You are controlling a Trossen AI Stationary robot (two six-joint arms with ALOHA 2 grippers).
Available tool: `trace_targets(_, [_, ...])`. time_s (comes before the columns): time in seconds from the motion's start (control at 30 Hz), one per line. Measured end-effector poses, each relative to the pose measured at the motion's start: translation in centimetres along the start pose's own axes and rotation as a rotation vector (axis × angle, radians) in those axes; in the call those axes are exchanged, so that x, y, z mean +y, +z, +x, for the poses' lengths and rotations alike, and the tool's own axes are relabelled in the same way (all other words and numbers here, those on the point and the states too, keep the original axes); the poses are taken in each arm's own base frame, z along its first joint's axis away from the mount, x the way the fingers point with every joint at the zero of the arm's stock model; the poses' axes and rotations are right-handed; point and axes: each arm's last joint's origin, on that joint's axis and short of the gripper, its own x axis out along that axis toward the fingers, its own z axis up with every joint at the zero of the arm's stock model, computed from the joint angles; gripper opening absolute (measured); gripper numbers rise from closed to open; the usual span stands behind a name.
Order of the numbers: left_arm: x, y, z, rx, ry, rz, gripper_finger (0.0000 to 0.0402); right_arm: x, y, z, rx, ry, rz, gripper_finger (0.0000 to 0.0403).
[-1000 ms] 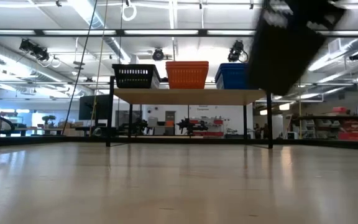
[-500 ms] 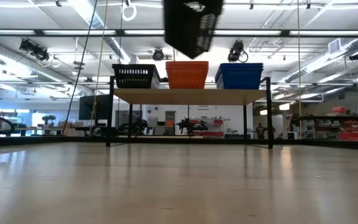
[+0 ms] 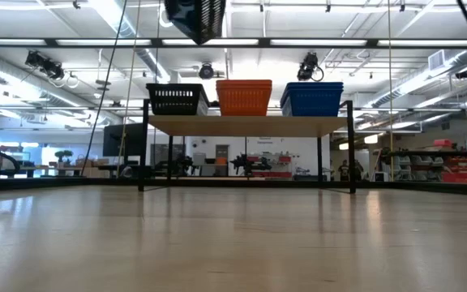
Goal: Stack baskets on shelf by color
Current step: Stack the black bin on top of the black bin on the shelf
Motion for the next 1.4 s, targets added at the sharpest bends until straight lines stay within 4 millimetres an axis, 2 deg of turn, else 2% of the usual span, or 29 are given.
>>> trace_targets(0.23, [0.8,0.0,-1.2,0.009,0.004,0.057,0.0172,-3.0,0.3,2.5,0.030,-0.047,0.015,0.0010])
trace_targets(0.43, [1.4,0.3,-2.3,-0.013,-0.001,0.055,0.0172,-5.3,-0.7,4.4,0.069,-0.060,0.044,0.0010])
trace_targets(0.63, [1.4,0.3,-2.3,-0.013,-0.002,0.068,0.0172,-6.9,-1.3,5.9,0.078,-0.071,0.035,0.0010])
trace_targets(0.97, [1.4,0.2,-2.2,-0.003,-0.003,0.074,0.0172,-9.5,-1.5,6.4,0.045,-0.122,0.030,0.0010])
trace_targets(1.17, [1.4,0.2,-2.2,-0.005,-0.004,0.073,0.0172,-11.4,-2.3,6.6,0.068,-0.147,0.054,0.0010])
trace_targets(1.4, [1.4,0.2,-2.2,-0.005,-0.004,0.054,0.0172,-12.0,-2.7,6.7,0.079,-0.148,0.051,0.0019])
